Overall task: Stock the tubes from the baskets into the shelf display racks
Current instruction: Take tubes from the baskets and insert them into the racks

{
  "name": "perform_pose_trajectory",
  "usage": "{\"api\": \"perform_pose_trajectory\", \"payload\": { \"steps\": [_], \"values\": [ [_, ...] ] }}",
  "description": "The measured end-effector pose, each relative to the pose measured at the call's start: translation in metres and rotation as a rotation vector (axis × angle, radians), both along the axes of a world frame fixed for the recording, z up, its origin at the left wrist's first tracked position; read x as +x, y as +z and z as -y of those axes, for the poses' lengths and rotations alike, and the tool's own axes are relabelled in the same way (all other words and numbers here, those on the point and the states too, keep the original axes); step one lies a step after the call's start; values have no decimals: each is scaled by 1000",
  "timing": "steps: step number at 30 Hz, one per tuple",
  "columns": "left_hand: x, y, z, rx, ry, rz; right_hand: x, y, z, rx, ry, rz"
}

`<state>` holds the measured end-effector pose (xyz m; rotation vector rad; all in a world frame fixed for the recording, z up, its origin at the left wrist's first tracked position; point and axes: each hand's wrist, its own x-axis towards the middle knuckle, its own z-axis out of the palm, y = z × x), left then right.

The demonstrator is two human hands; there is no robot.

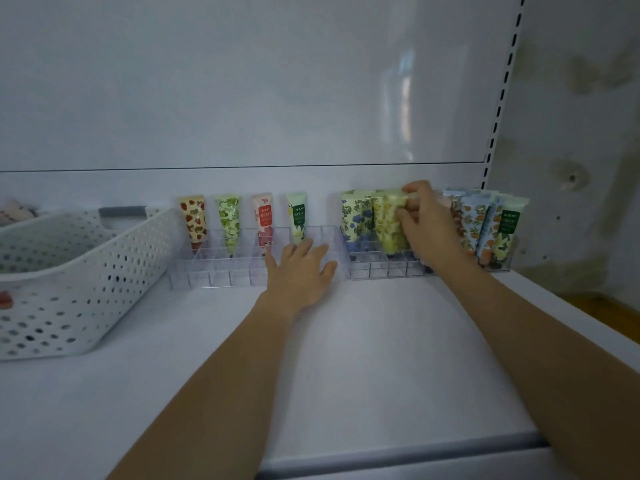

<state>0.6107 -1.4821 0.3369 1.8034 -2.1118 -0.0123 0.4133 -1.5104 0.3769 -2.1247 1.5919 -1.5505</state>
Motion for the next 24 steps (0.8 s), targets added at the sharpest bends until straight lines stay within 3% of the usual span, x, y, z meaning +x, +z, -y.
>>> {"api": "perform_pose_trajectory", "payload": {
  "steps": [3,6,11,20,24],
  "values": [
    [-3,-1,-1,-6,12,5,0,-4,0,18,-22,-188],
    [-7,-1,-3,-59,27,22,0,0,-1,-95,-122,-305],
    [-19,7,-4,-343,17,84,9,4,-9,-217,-124,-344],
    [25,64,-24,-454,-14,223,68,-5,-32,-291,174,-599],
    [105,114,-45,-452,66,247,122,3,-39,-219,353,-513]
  ]
}}
